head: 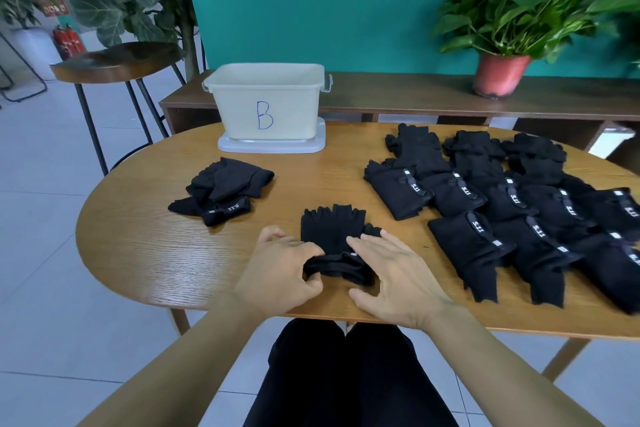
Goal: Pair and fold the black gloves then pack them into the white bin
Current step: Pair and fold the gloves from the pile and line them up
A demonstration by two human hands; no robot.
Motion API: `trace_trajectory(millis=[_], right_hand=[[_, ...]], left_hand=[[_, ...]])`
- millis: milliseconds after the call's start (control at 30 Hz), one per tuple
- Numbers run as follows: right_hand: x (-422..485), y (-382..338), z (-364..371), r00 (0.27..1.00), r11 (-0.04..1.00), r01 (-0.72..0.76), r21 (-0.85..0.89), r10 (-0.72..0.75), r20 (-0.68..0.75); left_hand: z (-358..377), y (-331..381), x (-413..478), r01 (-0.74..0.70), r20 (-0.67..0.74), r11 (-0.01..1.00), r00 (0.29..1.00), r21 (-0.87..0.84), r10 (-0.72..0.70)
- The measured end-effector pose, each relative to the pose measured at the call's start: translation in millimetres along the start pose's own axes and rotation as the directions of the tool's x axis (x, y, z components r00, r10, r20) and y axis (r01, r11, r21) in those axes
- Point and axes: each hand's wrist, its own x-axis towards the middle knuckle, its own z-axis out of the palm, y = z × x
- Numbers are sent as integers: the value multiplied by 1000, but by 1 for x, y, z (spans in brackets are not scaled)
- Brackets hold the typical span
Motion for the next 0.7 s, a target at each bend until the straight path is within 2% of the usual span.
trace_trajectory(millis=[67,133,233,300,433,533,700], right_hand=[[2,2,4,999,1000,-1,4,1,-54],[6,5,11,991,1000,-8,24,11,-134],[11,5,15,968,992,-44,118,72,-241],[13,3,13,956,983,-75,169,119,-268],[18,2,12,930,964,-167,206,223,-290],[26,2,11,876,930,-277,240,347,-336],[50,6,11,816,848,-430,309,512,-268]], left_hand=[[-2,1,-2,53,-22,996,998,-74,-54],[-7,3,-3,90,13,986,996,-139,-89],[-17,3,-6,150,237,967,966,-207,-99],[-16,-1,-6,206,313,949,941,-240,-125],[0,-11,4,271,174,890,960,-367,-220],[10,-15,20,357,142,814,933,-458,-330],[21,-19,47,431,94,712,882,-553,-461]])
